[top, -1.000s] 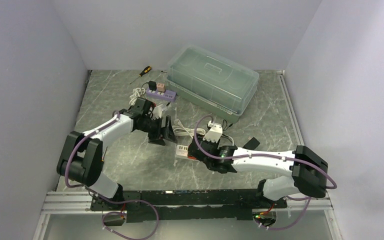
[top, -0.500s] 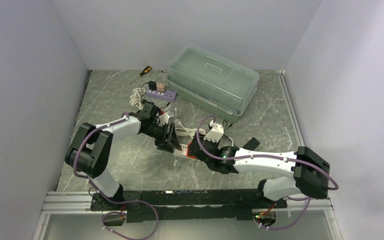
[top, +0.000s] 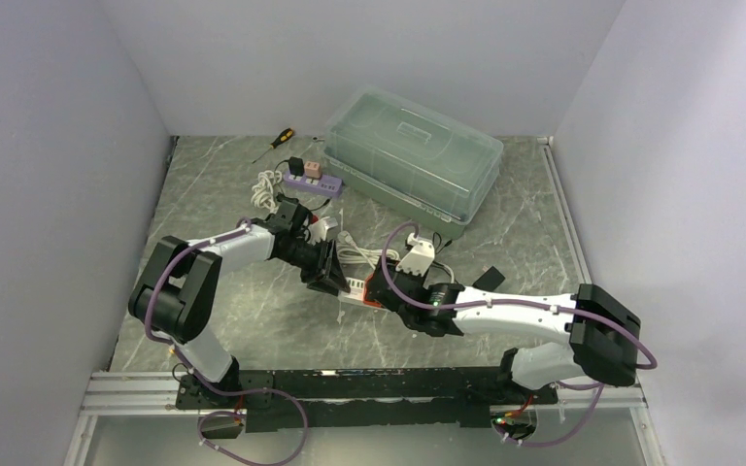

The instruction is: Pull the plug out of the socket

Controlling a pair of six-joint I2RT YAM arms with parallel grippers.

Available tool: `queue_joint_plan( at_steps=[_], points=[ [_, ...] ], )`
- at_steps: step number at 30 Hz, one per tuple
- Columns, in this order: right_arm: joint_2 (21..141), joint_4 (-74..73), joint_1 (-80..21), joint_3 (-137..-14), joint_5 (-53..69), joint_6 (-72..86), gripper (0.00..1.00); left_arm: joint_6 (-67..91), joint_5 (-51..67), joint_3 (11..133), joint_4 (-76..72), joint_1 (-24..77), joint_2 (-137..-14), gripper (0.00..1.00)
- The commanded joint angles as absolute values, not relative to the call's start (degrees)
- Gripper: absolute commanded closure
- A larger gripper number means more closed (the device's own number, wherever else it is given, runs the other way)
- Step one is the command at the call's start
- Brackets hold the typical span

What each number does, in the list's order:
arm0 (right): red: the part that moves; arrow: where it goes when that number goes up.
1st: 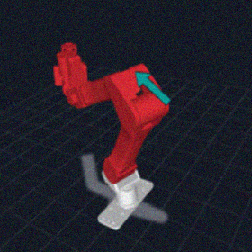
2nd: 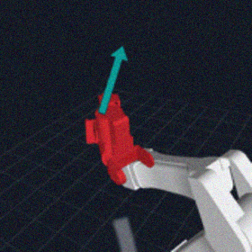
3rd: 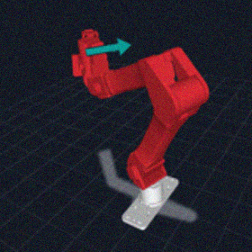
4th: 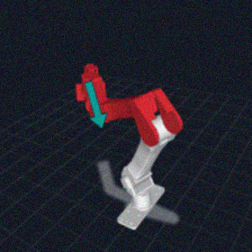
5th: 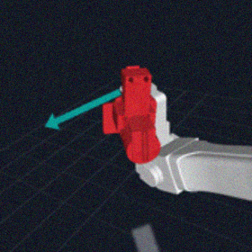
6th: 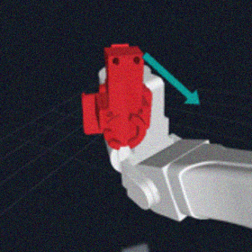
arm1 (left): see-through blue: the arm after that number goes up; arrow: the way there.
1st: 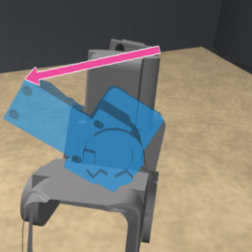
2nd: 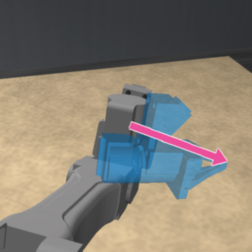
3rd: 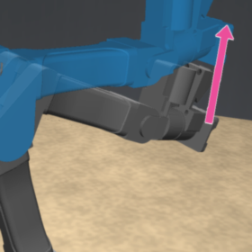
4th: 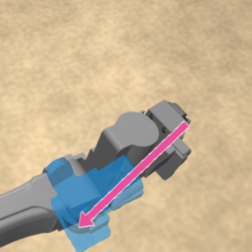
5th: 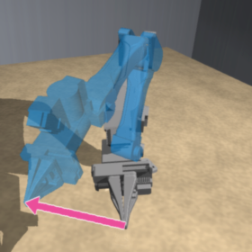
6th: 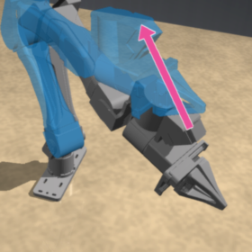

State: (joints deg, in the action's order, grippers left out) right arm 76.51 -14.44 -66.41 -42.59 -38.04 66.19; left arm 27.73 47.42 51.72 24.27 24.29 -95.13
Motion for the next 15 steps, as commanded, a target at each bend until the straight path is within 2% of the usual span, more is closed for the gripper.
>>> queue_joint_plan(
  at_steps=[1,7,15],
  points=[
    [77.9,-11.0,-66.7,-45.8,-38.9,66.2,1.0,28.0,51.1,51.9,22.7,24.9,-95.3,0.81],
    [82.2,-15.7,-68.4,-51.1,-41.1,65.6,1.0,27.8,50.9,52.0,22.8,24.8,-95.1,0.97],
    [85.1,-21.1,-69.8,-56.1,-43.3,64.9,1.0,27.0,48.7,52.6,24.4,24.8,-95.1,1.0]
  ],
)
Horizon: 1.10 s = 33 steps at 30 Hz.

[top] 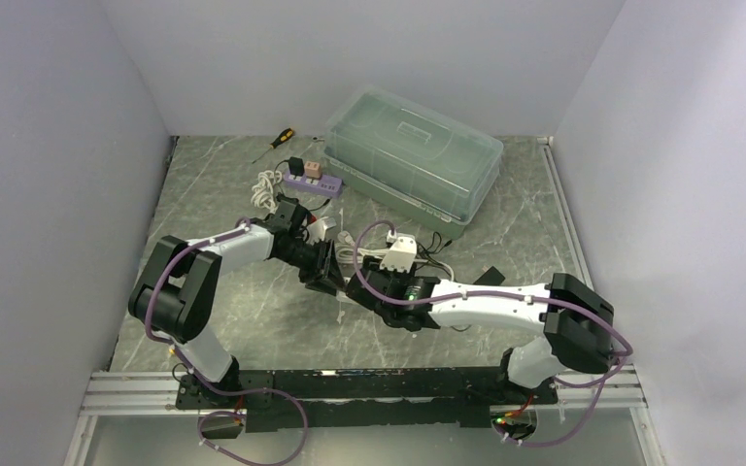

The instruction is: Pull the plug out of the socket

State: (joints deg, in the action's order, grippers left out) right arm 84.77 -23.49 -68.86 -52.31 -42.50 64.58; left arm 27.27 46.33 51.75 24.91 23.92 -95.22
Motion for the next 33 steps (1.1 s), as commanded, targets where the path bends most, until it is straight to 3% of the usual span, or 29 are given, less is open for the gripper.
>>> queue_joint_plan(
  at_steps=[1,10,26,33],
  points=[
    [85.0,-20.7,-69.8,-55.7,-42.9,64.9,1.0,26.9,48.4,52.6,24.7,24.8,-95.2,1.0],
    [78.2,-12.9,-65.6,-47.9,-35.2,65.6,1.0,25.4,43.2,53.4,27.7,24.8,-94.7,1.0],
    [87.5,-27.0,-70.5,-61.4,-44.4,63.8,1.0,24.4,40.8,54.2,29.1,24.8,-94.0,1.0],
    [86.0,-25.6,-70.3,-60.1,-43.0,63.6,1.0,24.0,39.6,54.4,29.7,24.8,-93.9,1.0]
  ],
)
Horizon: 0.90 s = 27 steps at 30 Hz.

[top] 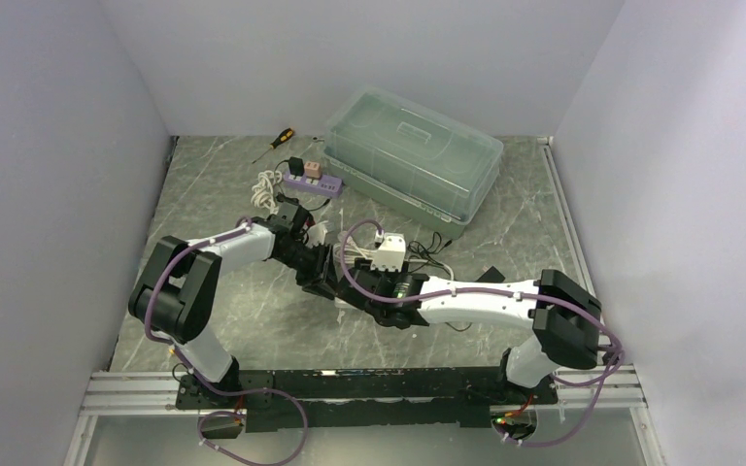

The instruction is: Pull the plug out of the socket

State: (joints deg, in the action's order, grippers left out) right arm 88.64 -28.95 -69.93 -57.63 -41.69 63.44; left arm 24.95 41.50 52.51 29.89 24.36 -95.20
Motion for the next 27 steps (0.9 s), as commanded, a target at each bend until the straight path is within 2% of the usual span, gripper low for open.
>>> queue_joint_plan(
  at_steps=[1,7,16,19,27],
  points=[
    [85.3,-24.8,-69.9,-59.2,-42.2,63.6,1.0,24.0,39.6,54.5,29.7,24.7,-93.9,1.0],
    [81.7,-19.4,-67.7,-54.6,-38.2,63.2,1.0,24.2,40.9,54.5,29.1,24.7,-94.0,1.0],
    [77.8,-16.0,-66.9,-50.5,-38.5,64.8,1.0,25.1,44.5,53.3,25.7,24.6,-89.8,0.45],
    [76.0,-13.9,-66.3,-48.4,-37.9,65.0,1.0,25.4,45.2,52.9,24.6,24.6,-88.3,0.34],
    [73.6,-17.6,-65.6,-48.3,-40.9,64.3,1.0,24.0,38.9,53.8,27.4,24.3,-85.6,0.32]
  ],
)
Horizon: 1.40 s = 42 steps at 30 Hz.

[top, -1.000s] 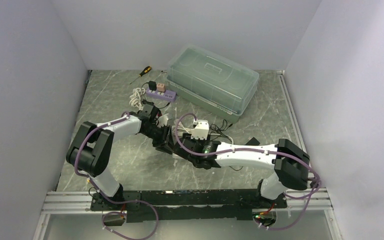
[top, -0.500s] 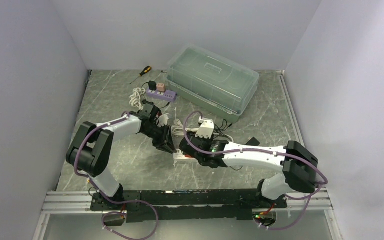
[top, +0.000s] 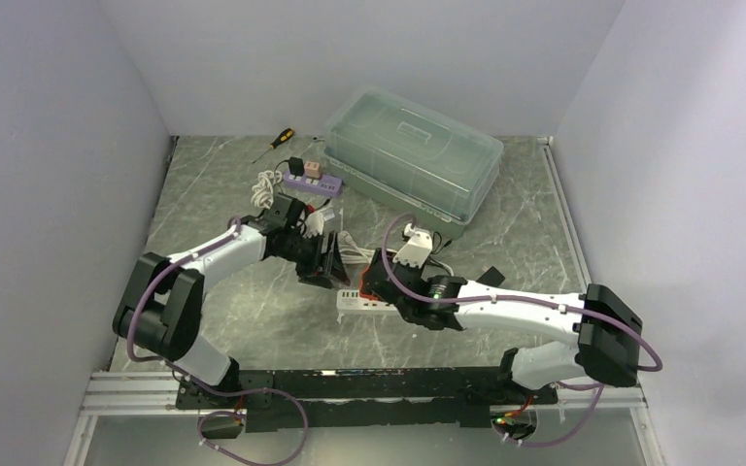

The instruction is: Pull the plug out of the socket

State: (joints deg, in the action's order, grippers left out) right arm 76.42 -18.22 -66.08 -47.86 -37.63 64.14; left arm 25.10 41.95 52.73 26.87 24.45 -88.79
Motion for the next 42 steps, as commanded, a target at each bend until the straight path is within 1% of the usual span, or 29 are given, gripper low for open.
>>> queue_joint_plan(
  at_steps=[1,5,7,10,16,21,23,25,27,30,32,33,38,40,42],
  points=[
    [73.2,-18.7,-65.2,-48.5,-41.5,63.7,1.0,23.8,37.6,53.9,27.8,24.2,-84.7,0.32],
    [71.3,-26.5,-61.0,-50.0,-43.5,62.4,1.0,22.9,32.1,54.1,29.3,23.1,-79.8,0.3],
    [69.8,-30.3,-56.9,-50.0,-42.8,61.3,1.0,22.6,29.7,53.9,29.6,22.2,-77.2,0.26],
    [65.6,-32.1,-50.0,-47.5,-41.0,58.0,1.0,22.1,28.0,53.8,30.0,21.2,-74.9,0.2],
    [58.7,-27.9,-34.7,-40.1,-35.0,50.2,1.0,21.8,28.3,54.2,30.5,20.7,-75.7,0.19],
    [58.4,-18.4,-22.4,-35.5,-22.9,43.0,0.99,21.8,26.9,54.3,30.7,20.7,-74.8,0.19],
    [59.0,-14.9,-19.5,-34.3,-18.0,40.6,0.92,21.8,25.1,54.2,30.8,20.5,-73.1,0.18],
    [60.3,-14.0,-17.4,-34.3,-16.2,40.1,0.88,21.5,23.5,54.1,30.8,20.0,-71.6,0.18],
    [61.8,-14.4,-15.8,-34.7,-15.8,39.9,0.8,21.5,23.3,54.1,30.9,18.7,-70.8,0.17],
    [63.3,-14.8,-14.1,-34.7,-15.5,39.8,0.62,21.9,23.2,54.4,31.2,15.9,-70.5,0.17],
    [63.4,-15.0,-13.5,-34.5,-15.4,39.5,0.46,21.8,21.4,55.1,32.2,14.5,-70.1,0.17],
    [63.1,-15.1,-13.3,-34.5,-15.7,39.3,0.39,21.7,20.1,55.4,32.7,14.0,-69.7,0.17],
    [59.4,-16.7,-13.3,-35.4,-17.4,38.2,0.13,21.1,15.6,55.7,32.9,11.3,-66.5,0.16],
    [57.8,-17.4,-13.3,-36.0,-17.7,37.7,0.07,21.2,15.1,56.5,32.6,9.5,-66.6,0.14],
    [56.7,-18.4,-13.4,-36.9,-18.1,37.2,0.05,21.5,15.6,57.4,32.6,7.5,-67.4,0.14]
  ],
)
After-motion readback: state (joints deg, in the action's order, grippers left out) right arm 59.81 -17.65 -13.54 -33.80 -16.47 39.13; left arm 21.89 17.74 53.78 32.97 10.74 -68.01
